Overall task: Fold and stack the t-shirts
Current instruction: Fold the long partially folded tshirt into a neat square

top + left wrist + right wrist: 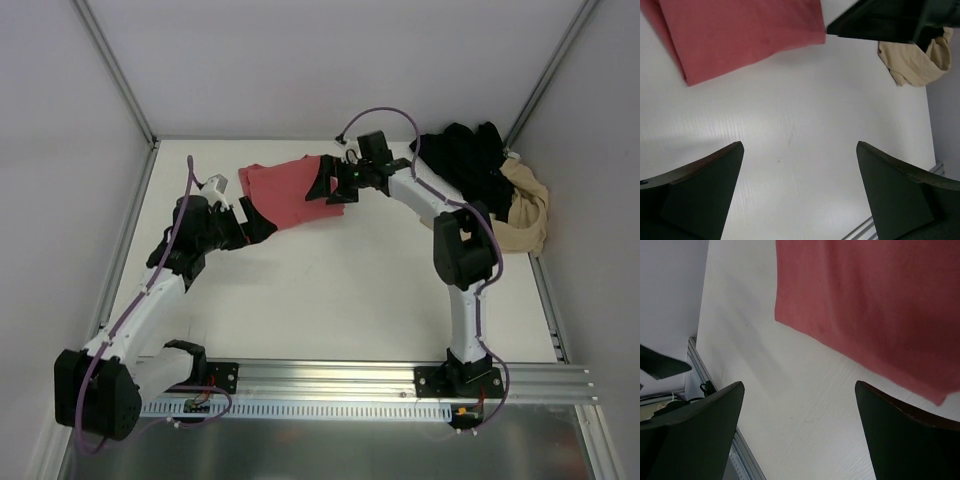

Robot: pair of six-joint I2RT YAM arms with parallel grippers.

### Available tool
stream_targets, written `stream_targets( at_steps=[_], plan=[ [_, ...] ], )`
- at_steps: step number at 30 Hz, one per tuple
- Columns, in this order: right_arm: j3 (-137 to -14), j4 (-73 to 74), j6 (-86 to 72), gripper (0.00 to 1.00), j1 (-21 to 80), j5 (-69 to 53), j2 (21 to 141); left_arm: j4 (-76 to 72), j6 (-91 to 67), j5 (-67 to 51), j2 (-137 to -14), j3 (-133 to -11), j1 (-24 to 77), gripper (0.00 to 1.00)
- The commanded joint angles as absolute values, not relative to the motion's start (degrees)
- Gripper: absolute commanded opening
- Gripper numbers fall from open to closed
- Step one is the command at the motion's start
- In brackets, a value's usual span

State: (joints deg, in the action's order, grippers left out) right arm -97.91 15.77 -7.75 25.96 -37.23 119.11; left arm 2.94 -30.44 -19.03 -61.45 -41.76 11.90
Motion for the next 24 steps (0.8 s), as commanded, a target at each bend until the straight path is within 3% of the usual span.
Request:
stream_targets(
  at_steps=[1, 7, 11, 14, 24],
  plan=[
    [-102.4, 12.5, -11.9, 1.0, 26.9, -46.3, 125.1, 3.6, -30.1, -21.7, -55.4, -39.3, 13.6, 0.99],
    [-109.5, 1.9, -20.2, 1.0, 27.3, -50.5, 136.0, 4.5, -30.7, -23.3, -45.3, -33.9, 14.6, 0.99],
    [-114.3, 4.2, -20.7, 0.99, 27.6, -48.9, 140.3, 7.4, -29.5, -23.1, -42.5, -33.5, 14.9, 0.99],
    [-113.4, 10.8, -18.2, 0.99, 27.5, -41.2, 139.6, 8.6, -28.9, -23.4, -42.3, -34.6, 14.9, 0.99],
    [-84.1, 14.2, -15.4, 0.99, 27.5, -17.0, 122.0, 10.7, -28.7, -24.3, -41.4, -37.5, 14.8, 0.99]
  ],
)
